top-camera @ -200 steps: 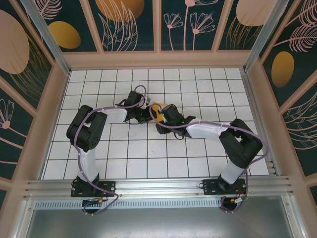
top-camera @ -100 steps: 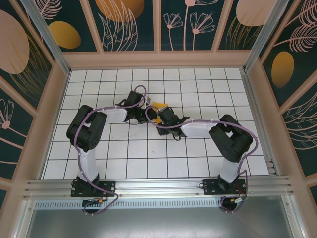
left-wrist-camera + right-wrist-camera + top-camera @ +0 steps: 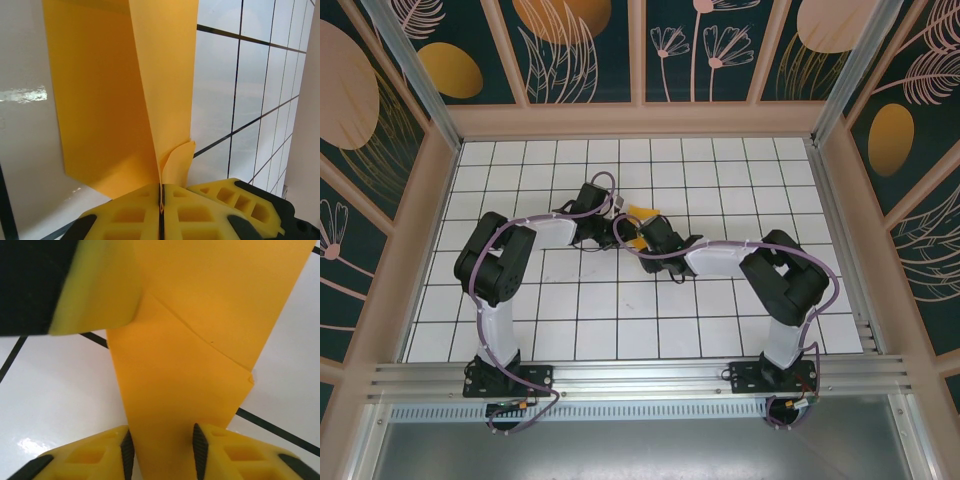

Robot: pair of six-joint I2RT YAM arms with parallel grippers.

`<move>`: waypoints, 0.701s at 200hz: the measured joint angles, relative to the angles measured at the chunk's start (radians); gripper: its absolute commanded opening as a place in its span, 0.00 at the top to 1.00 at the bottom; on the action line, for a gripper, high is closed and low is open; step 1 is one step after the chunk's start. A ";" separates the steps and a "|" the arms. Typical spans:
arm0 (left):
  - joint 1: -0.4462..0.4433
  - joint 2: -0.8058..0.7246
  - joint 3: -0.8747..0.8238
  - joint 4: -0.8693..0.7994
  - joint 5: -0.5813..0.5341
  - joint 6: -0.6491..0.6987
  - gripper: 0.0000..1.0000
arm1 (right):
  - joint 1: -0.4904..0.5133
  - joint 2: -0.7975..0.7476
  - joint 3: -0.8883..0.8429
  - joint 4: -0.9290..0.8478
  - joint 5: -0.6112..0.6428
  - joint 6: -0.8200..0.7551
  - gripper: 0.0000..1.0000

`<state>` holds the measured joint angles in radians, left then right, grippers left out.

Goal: Fold a paper plane with a square sheet of paper (fold left side to right side)
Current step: Fourth fold the wing at the center of the table.

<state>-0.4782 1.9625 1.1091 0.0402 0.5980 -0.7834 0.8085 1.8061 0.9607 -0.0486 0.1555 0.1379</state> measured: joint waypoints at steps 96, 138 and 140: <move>0.001 -0.064 0.057 -0.080 -0.018 0.047 0.60 | -0.029 0.002 -0.001 0.013 -0.056 0.022 0.88; 0.040 -0.109 0.060 -0.123 -0.034 0.066 0.46 | -0.050 0.002 -0.009 0.039 -0.099 0.026 0.89; 0.043 -0.113 0.059 -0.124 -0.033 0.067 0.46 | -0.050 0.002 -0.010 0.040 -0.101 0.026 0.89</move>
<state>-0.4351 1.8500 1.1683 -0.0834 0.5648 -0.7162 0.7586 1.8076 0.9508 -0.0090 0.0540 0.1635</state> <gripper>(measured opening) 0.519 0.111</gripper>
